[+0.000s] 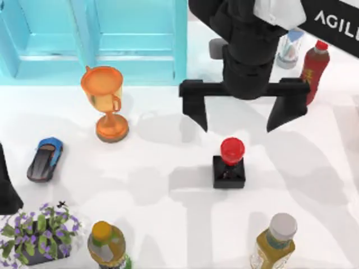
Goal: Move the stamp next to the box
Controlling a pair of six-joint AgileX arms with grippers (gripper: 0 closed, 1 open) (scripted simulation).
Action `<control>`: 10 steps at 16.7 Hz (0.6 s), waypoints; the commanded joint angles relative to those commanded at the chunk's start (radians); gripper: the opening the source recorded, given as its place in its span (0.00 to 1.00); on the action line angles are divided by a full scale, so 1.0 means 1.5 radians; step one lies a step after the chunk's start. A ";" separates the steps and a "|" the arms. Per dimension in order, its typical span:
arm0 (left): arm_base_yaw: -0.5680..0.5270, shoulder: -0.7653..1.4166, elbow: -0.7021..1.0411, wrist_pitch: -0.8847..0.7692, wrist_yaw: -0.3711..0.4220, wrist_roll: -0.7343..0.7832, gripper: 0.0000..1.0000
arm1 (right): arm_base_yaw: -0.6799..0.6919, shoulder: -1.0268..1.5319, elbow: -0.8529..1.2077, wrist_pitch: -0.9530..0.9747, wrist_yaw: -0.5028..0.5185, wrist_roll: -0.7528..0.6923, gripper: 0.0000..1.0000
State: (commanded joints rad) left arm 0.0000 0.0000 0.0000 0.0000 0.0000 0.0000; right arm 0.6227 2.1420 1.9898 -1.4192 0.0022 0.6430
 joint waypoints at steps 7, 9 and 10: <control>0.000 0.000 0.000 0.000 0.000 0.000 1.00 | 0.003 0.018 -0.178 0.201 0.000 0.002 1.00; 0.000 0.000 0.000 0.000 0.000 0.000 1.00 | 0.004 0.023 -0.210 0.234 0.000 0.004 1.00; 0.000 0.000 0.000 0.000 0.000 0.000 1.00 | 0.005 0.024 -0.215 0.239 0.000 0.004 1.00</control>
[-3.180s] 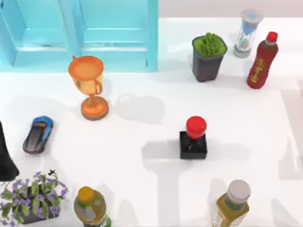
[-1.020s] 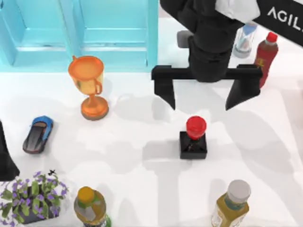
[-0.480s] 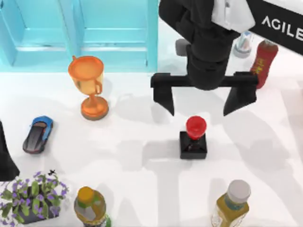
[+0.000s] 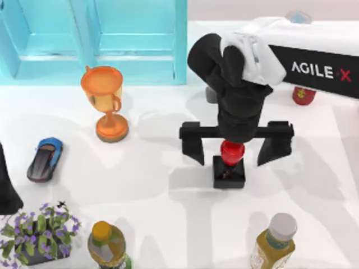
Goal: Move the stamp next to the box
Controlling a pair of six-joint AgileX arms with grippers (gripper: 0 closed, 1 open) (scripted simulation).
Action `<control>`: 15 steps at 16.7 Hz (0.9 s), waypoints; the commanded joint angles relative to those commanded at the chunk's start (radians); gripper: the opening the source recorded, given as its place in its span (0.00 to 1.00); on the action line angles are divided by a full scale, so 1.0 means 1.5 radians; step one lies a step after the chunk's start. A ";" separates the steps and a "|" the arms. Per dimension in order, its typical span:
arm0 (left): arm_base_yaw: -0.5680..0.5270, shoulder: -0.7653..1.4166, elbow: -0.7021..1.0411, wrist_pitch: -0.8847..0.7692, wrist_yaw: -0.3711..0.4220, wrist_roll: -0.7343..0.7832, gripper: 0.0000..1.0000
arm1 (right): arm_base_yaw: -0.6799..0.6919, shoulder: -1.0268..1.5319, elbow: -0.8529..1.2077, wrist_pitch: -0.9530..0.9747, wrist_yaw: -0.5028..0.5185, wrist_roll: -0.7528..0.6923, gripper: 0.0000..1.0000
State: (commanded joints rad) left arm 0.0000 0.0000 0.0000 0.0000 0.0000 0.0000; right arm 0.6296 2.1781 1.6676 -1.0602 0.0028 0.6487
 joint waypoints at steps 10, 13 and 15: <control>0.000 0.000 0.000 0.000 0.000 0.000 1.00 | 0.000 0.000 0.000 0.000 0.000 0.000 0.47; 0.000 0.000 0.000 0.000 0.000 0.000 1.00 | 0.000 0.000 0.000 0.000 0.000 0.000 0.25; 0.000 0.000 0.000 0.000 0.000 0.000 1.00 | 0.000 0.000 0.000 0.000 0.000 0.000 0.10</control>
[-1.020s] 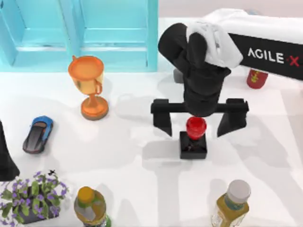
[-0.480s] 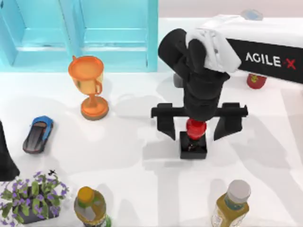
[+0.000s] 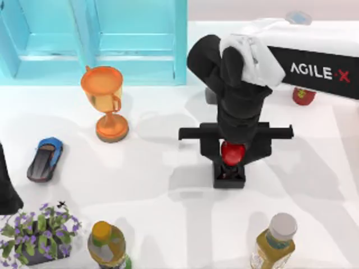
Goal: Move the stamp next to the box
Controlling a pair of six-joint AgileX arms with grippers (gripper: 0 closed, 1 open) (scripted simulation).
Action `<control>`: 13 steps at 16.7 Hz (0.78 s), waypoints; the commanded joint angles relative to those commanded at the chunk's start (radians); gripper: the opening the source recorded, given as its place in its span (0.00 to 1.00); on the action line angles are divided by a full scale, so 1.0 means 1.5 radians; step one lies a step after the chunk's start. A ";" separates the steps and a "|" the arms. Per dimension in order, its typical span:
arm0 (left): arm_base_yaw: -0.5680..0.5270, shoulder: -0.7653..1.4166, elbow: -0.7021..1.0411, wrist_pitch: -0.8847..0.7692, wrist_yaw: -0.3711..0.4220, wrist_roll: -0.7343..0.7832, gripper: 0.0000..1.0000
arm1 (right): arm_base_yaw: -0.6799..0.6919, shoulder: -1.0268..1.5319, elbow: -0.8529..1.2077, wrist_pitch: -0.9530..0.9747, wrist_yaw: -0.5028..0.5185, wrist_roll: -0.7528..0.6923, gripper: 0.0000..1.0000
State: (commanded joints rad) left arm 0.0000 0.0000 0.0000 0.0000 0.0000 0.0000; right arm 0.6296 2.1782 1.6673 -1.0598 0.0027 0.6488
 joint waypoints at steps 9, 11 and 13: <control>0.000 0.000 0.000 0.000 0.000 0.000 1.00 | 0.000 0.000 0.000 0.000 0.000 0.000 0.00; 0.000 0.000 0.000 0.000 0.000 0.000 1.00 | -0.001 -0.001 0.002 -0.002 0.000 0.001 0.00; 0.000 0.000 0.000 0.000 0.000 0.000 1.00 | -0.001 -0.006 0.026 -0.028 0.000 0.001 0.00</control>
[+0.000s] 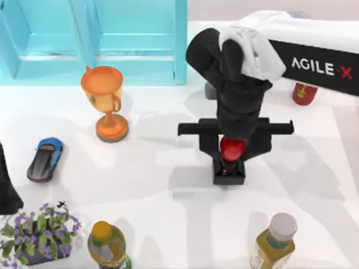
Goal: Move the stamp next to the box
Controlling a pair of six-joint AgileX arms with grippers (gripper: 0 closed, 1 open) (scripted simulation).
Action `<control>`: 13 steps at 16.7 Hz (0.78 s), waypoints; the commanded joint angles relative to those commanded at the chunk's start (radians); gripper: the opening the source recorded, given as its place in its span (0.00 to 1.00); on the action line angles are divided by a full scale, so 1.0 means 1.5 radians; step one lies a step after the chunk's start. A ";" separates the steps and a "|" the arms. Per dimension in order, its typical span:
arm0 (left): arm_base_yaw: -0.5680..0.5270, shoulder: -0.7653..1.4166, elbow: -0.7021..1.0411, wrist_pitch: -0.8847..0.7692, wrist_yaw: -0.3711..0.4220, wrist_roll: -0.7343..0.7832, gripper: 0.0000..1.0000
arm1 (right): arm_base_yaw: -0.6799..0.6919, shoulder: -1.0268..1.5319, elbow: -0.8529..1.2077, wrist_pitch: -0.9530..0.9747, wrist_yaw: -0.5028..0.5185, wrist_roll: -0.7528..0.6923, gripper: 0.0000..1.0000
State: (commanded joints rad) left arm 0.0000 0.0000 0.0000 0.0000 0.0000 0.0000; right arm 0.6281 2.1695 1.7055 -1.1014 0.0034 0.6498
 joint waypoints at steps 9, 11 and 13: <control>0.000 0.000 0.000 0.000 0.000 0.000 1.00 | -0.001 -0.017 0.067 -0.090 -0.001 0.000 0.00; 0.000 0.000 0.000 0.000 0.000 0.000 1.00 | -0.011 -0.020 0.070 -0.096 -0.001 -0.010 0.00; 0.000 0.000 0.000 0.000 0.000 0.000 1.00 | -0.047 -0.032 0.079 -0.116 0.000 -0.047 0.00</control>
State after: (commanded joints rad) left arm 0.0000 0.0000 0.0000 0.0000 0.0000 0.0000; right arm 0.5572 2.1209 1.8236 -1.2750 0.0031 0.5787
